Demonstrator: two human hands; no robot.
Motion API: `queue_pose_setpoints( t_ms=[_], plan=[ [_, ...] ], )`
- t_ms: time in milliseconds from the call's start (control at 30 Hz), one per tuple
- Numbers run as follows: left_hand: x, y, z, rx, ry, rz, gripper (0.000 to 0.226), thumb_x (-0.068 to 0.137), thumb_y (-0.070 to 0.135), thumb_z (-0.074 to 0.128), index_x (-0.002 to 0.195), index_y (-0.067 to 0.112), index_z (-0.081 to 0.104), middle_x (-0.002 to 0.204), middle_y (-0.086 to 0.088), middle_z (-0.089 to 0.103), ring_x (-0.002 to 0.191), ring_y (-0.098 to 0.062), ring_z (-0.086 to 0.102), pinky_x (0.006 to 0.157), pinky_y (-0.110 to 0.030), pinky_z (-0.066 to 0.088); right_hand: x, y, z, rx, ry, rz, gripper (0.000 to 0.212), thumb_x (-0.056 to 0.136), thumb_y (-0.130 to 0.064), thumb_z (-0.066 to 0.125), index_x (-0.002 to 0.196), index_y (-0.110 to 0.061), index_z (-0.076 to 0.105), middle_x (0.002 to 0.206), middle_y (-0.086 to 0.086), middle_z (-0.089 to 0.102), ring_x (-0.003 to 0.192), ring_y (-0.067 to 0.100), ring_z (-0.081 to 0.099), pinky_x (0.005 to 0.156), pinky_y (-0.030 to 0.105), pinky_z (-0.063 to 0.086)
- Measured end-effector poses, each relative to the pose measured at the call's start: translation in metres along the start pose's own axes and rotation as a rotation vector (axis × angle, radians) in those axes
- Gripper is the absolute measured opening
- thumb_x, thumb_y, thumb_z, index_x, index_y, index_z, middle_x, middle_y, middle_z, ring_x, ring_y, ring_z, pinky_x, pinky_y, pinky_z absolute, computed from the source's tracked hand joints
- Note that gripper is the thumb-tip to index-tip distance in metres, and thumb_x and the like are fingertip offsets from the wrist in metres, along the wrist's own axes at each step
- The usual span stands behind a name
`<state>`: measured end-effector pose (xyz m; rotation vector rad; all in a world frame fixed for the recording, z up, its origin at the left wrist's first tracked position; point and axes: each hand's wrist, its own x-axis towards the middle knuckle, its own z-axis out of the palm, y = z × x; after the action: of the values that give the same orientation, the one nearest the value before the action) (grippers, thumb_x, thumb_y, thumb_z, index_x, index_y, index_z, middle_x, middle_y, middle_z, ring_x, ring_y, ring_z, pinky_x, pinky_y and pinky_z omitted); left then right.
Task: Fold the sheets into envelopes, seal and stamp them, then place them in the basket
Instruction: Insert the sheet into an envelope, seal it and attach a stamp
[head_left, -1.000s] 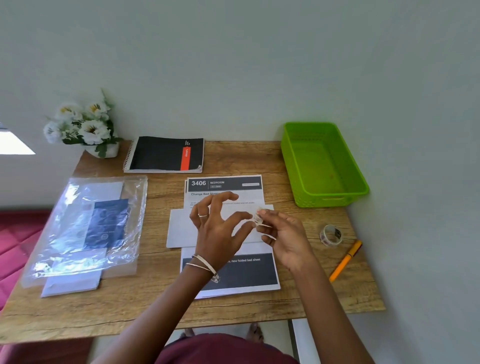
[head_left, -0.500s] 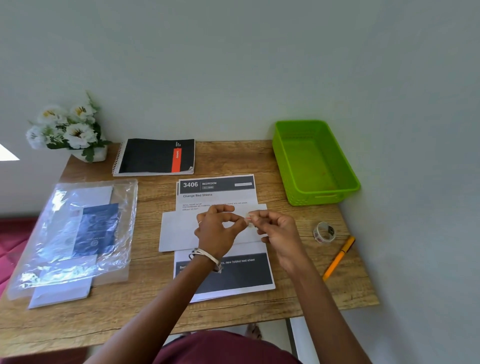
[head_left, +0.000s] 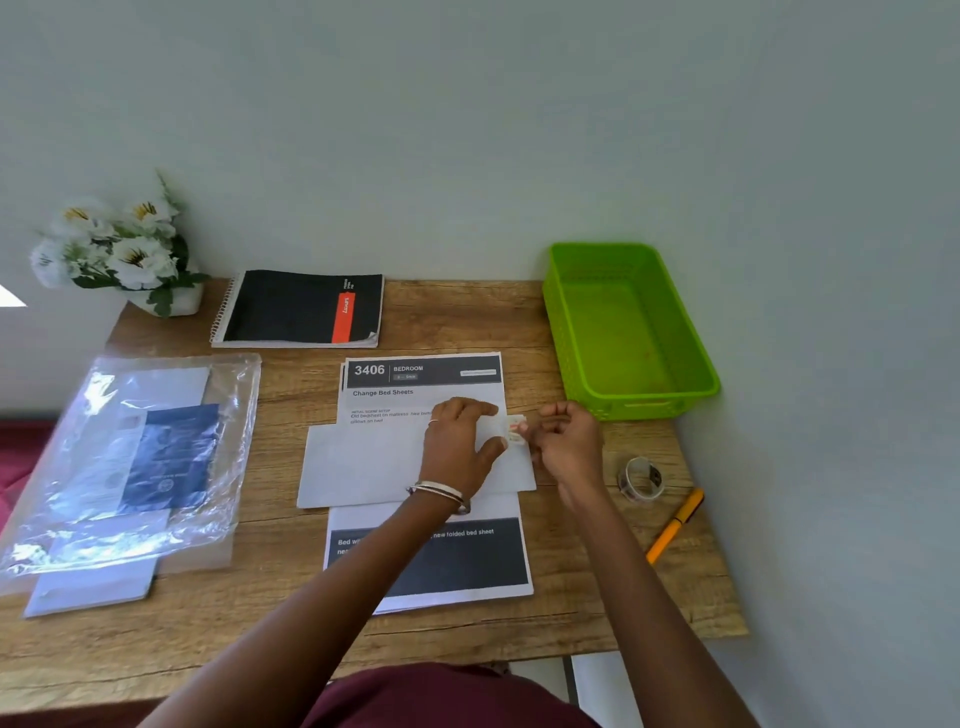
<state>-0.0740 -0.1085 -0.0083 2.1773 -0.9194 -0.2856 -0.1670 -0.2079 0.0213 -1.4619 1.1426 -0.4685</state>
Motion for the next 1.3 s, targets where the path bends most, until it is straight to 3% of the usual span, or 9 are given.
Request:
queue_pose_setpoints(
  t_ms=[167, 400, 567, 867, 1033, 1300],
  plan=[
    [-0.004, -0.012, 0.009, -0.012, -0.041, 0.021, 0.045, 0.072, 0.019, 0.074, 0.112, 0.009, 0.058, 0.116, -0.009, 0.058, 0.113, -0.026, 0.049, 0.092, -0.023, 0.030, 0.015, 0.001, 0.002, -0.111, -0.042, 0.003, 0.033, 0.073, -0.004, 0.080, 0.079, -0.019, 0.050, 0.084, 0.013, 0.064, 0.068, 0.021, 0.061, 0.056, 0.036, 0.054],
    [-0.004, -0.018, 0.013, 0.022, -0.024, 0.032, 0.046, 0.074, 0.028, 0.071, 0.115, 0.013, 0.057, 0.120, -0.006, 0.057, 0.117, -0.022, 0.049, 0.093, -0.023, 0.028, 0.026, 0.003, 0.005, -0.196, -0.059, 0.088, 0.039, 0.068, -0.008, 0.084, 0.081, -0.018, 0.049, 0.084, 0.009, 0.064, 0.051, 0.015, 0.055, 0.051, 0.028, 0.048],
    [-0.004, -0.021, 0.015, 0.034, -0.006, 0.044, 0.045, 0.073, 0.029, 0.071, 0.114, 0.014, 0.059, 0.121, -0.006, 0.057, 0.117, -0.022, 0.048, 0.092, -0.024, 0.027, 0.034, 0.002, 0.011, -0.240, -0.008, 0.152, 0.043, 0.062, -0.012, 0.087, 0.078, -0.019, 0.048, 0.082, 0.011, 0.068, 0.058, 0.021, 0.061, 0.065, 0.040, 0.055],
    [-0.003, -0.020, 0.018, 0.087, 0.041, 0.071, 0.040, 0.081, 0.047, 0.048, 0.111, 0.025, 0.062, 0.116, 0.003, 0.055, 0.110, -0.016, 0.049, 0.085, -0.026, 0.031, 0.036, -0.002, 0.016, -0.303, 0.008, 0.174, 0.041, 0.059, -0.010, 0.088, 0.079, -0.013, 0.052, 0.079, 0.015, 0.070, 0.059, 0.025, 0.065, 0.063, 0.043, 0.056],
    [0.000, -0.021, 0.020, 0.114, 0.021, 0.035, 0.028, 0.084, 0.036, 0.058, 0.111, 0.032, 0.062, 0.115, 0.005, 0.052, 0.108, -0.017, 0.048, 0.085, -0.029, 0.029, 0.036, -0.002, 0.016, -0.326, 0.019, 0.164, 0.039, 0.059, -0.010, 0.088, 0.077, -0.012, 0.053, 0.079, 0.014, 0.069, 0.066, 0.029, 0.069, 0.064, 0.045, 0.059],
    [0.000, -0.017, 0.019, 0.138, 0.005, 0.015, 0.024, 0.085, 0.037, 0.059, 0.109, 0.037, 0.063, 0.116, 0.004, 0.049, 0.109, -0.017, 0.044, 0.086, -0.029, 0.026, 0.043, 0.000, 0.020, -0.373, 0.007, 0.176, 0.041, 0.056, -0.012, 0.088, 0.074, -0.014, 0.052, 0.083, 0.016, 0.069, 0.073, 0.032, 0.069, 0.064, 0.050, 0.059]
  ],
)
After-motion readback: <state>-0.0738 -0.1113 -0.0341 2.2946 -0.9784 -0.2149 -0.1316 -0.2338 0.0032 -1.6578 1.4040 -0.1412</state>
